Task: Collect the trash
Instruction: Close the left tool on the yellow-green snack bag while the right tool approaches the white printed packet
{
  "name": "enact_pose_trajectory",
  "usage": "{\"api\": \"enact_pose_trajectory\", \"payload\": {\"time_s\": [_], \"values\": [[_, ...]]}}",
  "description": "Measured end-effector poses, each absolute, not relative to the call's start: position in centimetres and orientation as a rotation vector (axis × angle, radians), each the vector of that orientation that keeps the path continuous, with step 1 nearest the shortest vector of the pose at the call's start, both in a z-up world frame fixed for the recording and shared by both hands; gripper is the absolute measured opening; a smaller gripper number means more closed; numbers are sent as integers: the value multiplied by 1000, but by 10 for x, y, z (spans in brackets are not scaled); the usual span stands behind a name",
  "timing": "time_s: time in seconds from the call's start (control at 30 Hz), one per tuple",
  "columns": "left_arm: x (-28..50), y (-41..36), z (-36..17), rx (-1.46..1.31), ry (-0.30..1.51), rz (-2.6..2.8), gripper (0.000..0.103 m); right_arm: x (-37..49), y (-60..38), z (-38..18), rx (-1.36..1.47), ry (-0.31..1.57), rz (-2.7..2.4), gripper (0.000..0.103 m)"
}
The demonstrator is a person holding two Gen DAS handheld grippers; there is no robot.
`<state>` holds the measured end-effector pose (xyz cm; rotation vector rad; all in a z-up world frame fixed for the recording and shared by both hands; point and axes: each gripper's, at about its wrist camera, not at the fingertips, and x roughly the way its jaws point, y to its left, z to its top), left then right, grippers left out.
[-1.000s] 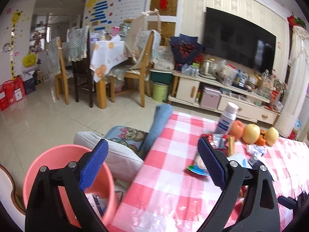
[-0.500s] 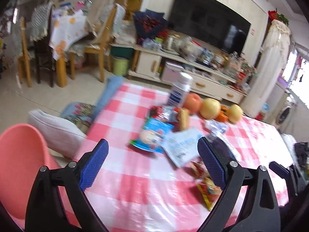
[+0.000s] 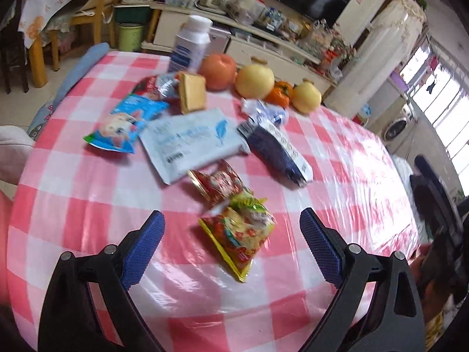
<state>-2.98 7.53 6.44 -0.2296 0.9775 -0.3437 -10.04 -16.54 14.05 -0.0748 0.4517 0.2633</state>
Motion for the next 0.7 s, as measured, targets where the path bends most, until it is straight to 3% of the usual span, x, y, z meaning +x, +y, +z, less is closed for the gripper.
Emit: {"api": "enact_pose_trajectory", "payload": {"time_s": [0.3,0.7], "values": [[-30,32,33,-110,1037,-315,94,-81,-206,132,6,515,240,98],[-20,27,13,-65,1045,-296,90,-55,-191,104,-31,638,288,98]]}}
